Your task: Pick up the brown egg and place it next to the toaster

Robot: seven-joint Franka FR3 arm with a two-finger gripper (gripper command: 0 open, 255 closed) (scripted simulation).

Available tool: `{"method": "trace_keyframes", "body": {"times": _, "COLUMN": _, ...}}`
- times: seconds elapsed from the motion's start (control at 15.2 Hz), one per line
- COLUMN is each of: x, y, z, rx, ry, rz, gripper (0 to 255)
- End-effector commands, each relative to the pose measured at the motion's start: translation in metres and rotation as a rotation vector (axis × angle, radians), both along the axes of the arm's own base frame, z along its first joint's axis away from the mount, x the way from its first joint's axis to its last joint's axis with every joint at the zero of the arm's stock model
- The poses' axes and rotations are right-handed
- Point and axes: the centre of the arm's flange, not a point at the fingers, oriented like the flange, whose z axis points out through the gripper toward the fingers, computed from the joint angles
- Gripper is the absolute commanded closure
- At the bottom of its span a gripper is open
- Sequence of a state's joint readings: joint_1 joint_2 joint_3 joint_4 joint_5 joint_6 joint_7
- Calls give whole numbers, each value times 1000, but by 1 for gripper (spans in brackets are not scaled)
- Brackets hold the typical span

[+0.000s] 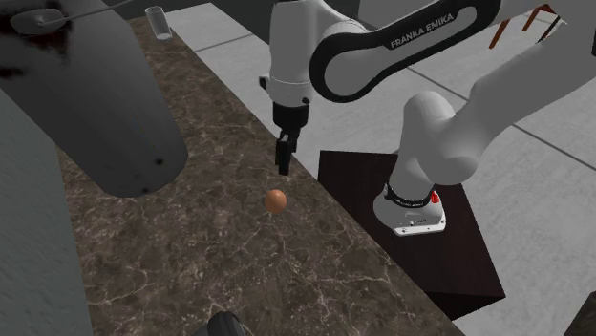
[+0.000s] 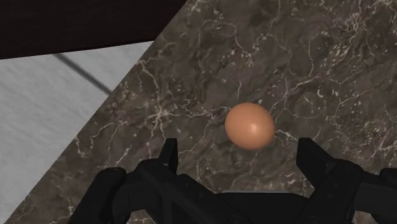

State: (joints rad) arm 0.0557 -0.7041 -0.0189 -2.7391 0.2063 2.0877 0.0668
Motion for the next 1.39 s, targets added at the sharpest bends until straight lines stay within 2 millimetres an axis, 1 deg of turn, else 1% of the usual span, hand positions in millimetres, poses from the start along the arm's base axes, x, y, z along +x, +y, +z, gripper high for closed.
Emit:
{"method": "trace_keyframes", "body": {"times": 0.0, "x": 4, "y": 8, "z": -21, "rx": 32, "ry": -16, "rz": -28, "gripper": 0}}
{"method": "trace_keyframes", "body": {"times": 0.2, "x": 14, "y": 22, "z": -54, "rx": 78, "ry": -33, "rz": -64, "gripper": 0}}
{"method": "trace_keyframes", "body": {"times": 0.66, "x": 19, "y": 32, "z": -89, "rx": 83, "ry": -35, "rz": -69, "gripper": 0}}
{"method": "trace_keyframes", "body": {"times": 0.73, "x": 20, "y": 35, "z": -96, "rx": 83, "ry": -35, "rz": -69, "gripper": 0}}
{"method": "trace_keyframes", "body": {"times": 1.25, "x": 20, "y": 35, "z": -96, "rx": 83, "ry": -35, "rz": -69, "gripper": 0}}
{"method": "trace_keyframes", "body": {"times": 1.32, "x": 20, "y": 35, "z": -96, "rx": 83, "ry": -35, "rz": -69, "gripper": 255}}
